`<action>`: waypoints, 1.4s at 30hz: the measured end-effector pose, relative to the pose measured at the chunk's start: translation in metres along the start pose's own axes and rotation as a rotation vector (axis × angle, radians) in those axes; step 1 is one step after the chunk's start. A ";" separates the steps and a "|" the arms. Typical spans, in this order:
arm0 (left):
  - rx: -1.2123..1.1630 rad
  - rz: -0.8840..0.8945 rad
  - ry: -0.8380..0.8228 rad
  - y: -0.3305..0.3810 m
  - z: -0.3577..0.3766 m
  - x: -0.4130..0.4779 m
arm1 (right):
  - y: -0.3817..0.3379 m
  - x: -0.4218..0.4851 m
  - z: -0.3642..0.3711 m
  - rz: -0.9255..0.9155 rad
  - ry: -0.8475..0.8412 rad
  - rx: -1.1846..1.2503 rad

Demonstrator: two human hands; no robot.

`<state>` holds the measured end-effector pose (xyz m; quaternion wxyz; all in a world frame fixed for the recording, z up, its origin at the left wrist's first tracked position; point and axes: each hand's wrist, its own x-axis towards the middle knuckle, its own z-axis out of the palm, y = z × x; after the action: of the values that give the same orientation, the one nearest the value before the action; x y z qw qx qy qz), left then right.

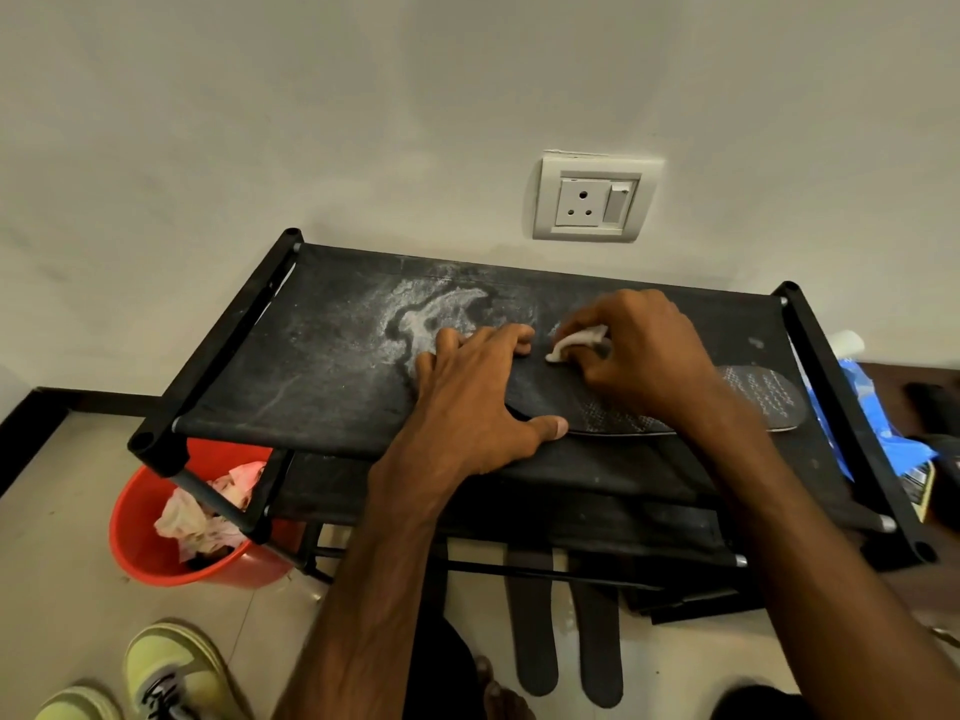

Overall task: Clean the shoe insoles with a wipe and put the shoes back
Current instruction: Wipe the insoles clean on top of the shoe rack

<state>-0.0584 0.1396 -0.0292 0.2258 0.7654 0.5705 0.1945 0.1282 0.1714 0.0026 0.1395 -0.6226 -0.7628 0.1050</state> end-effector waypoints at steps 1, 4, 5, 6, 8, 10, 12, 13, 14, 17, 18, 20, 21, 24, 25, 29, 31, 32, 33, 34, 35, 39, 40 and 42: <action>0.001 -0.002 -0.002 0.000 0.000 0.000 | 0.000 0.000 0.002 -0.002 0.017 0.012; -0.019 -0.015 -0.003 0.000 0.000 0.001 | -0.004 0.000 0.003 -0.047 -0.008 0.022; -0.025 -0.021 -0.007 0.000 0.000 0.001 | -0.007 0.000 0.003 -0.083 -0.040 0.037; -0.026 -0.028 -0.014 0.000 -0.001 0.002 | -0.011 -0.001 0.003 -0.127 -0.073 0.062; -0.028 -0.045 -0.025 0.000 -0.001 0.003 | -0.020 -0.003 0.005 -0.207 -0.121 0.091; -0.041 -0.054 -0.027 -0.001 -0.001 0.003 | -0.024 -0.003 0.007 -0.218 -0.120 0.073; -0.058 -0.054 -0.032 0.000 0.000 0.003 | -0.019 0.000 0.006 -0.144 -0.077 0.047; -0.062 -0.049 -0.029 0.000 0.001 0.003 | -0.015 0.001 0.005 -0.090 -0.043 0.034; -0.062 -0.041 -0.021 0.000 0.002 0.003 | -0.011 0.002 0.003 -0.034 -0.007 0.019; -0.067 -0.033 -0.005 0.000 0.004 0.004 | -0.011 0.003 0.003 0.026 0.033 -0.015; -0.067 -0.036 -0.010 0.000 0.004 0.004 | -0.016 0.002 0.005 -0.003 0.012 -0.011; -0.073 -0.054 -0.026 -0.002 0.003 0.005 | -0.032 0.000 0.010 -0.107 -0.059 0.012; -0.083 -0.069 -0.033 -0.002 0.003 0.005 | -0.039 -0.002 0.012 -0.155 -0.089 0.028; -0.120 -0.088 -0.039 -0.003 0.003 0.006 | -0.045 -0.002 0.015 -0.172 -0.096 0.008; -0.125 -0.081 -0.031 -0.003 0.003 0.006 | -0.040 0.000 0.014 -0.140 -0.081 -0.007; -0.140 -0.041 0.011 -0.003 0.005 0.005 | -0.014 0.005 0.004 0.038 0.029 -0.030; -0.148 -0.039 0.026 -0.003 0.005 0.005 | -0.015 0.003 0.005 0.051 0.054 -0.041; -0.155 -0.044 0.028 -0.003 0.005 0.005 | -0.021 0.002 0.007 0.019 0.043 -0.047; -0.165 -0.053 0.025 -0.004 0.004 0.005 | -0.028 0.000 0.012 -0.036 0.024 -0.044; -0.177 -0.062 0.021 -0.005 0.004 0.006 | -0.037 -0.001 0.016 -0.097 0.002 -0.032; -0.186 -0.067 0.015 -0.005 0.004 0.006 | -0.045 -0.003 0.020 -0.151 -0.016 -0.015; -0.193 -0.082 0.004 -0.005 0.003 0.006 | -0.044 0.002 0.017 -0.153 -0.054 -0.041; -0.188 -0.073 0.008 -0.004 0.004 0.006 | -0.037 0.004 0.013 -0.110 -0.056 -0.041; -0.179 -0.048 0.023 -0.004 0.004 0.006 | -0.022 0.007 0.007 -0.029 -0.028 -0.033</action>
<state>-0.0577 0.1454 -0.0342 0.2914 0.7260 0.5714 0.2480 0.1036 0.1739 0.0037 0.1200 -0.6122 -0.7752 0.0991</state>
